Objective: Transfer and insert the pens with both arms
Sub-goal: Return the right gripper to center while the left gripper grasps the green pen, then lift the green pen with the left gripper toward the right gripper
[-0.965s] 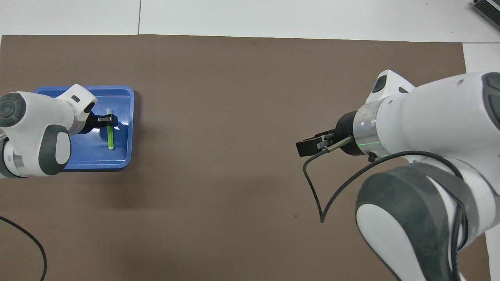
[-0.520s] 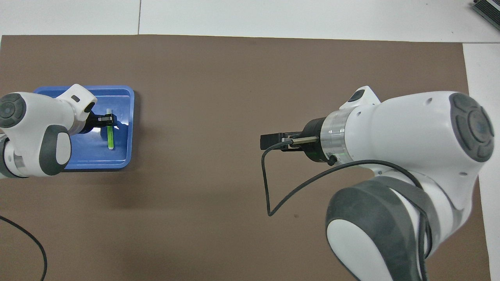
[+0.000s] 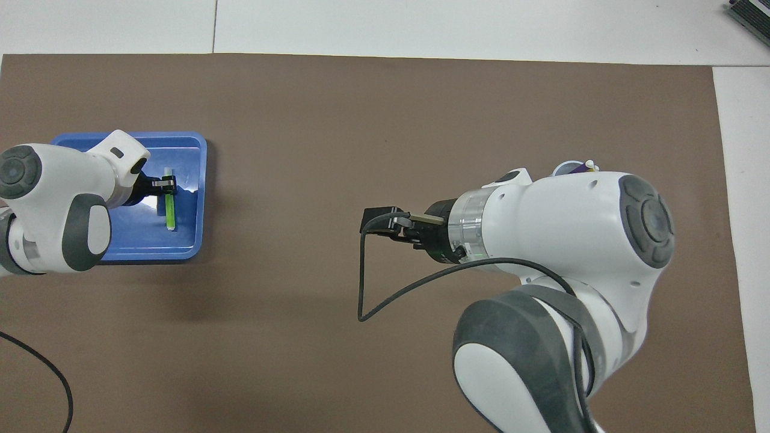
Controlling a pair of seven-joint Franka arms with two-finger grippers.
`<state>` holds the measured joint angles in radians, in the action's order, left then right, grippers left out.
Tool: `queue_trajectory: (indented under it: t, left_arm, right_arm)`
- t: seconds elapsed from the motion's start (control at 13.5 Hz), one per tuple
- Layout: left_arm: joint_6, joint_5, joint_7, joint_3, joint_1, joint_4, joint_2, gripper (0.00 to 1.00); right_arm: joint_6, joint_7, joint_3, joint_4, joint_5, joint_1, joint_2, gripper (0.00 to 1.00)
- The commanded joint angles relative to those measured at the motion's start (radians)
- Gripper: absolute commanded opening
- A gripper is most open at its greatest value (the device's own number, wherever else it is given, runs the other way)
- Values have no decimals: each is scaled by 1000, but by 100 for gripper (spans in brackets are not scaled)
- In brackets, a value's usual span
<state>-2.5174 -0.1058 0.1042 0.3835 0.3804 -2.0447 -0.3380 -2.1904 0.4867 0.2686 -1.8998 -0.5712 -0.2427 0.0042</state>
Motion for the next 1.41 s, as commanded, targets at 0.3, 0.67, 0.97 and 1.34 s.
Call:
queue_trajectory:
  t: [0.3,0.67,0.97,1.34]
  left_arm:
    - [-17,-18,-1,5,6,-22,1,0]
    - [135,-18,-1,8,26,58,19,0]
    - [293,20,9,14,34,109,97,0]
    - [529,197,14,14,20,208,197,0]
  right_arm:
    - [-109,160,1,-36,-136,-36,13,100]
    - [-127,178,1,-42,-148,-63,17,100]
    - [-129,178,3,-42,-148,-63,19,100]
    - [-130,178,1,-44,-148,-64,20,100]
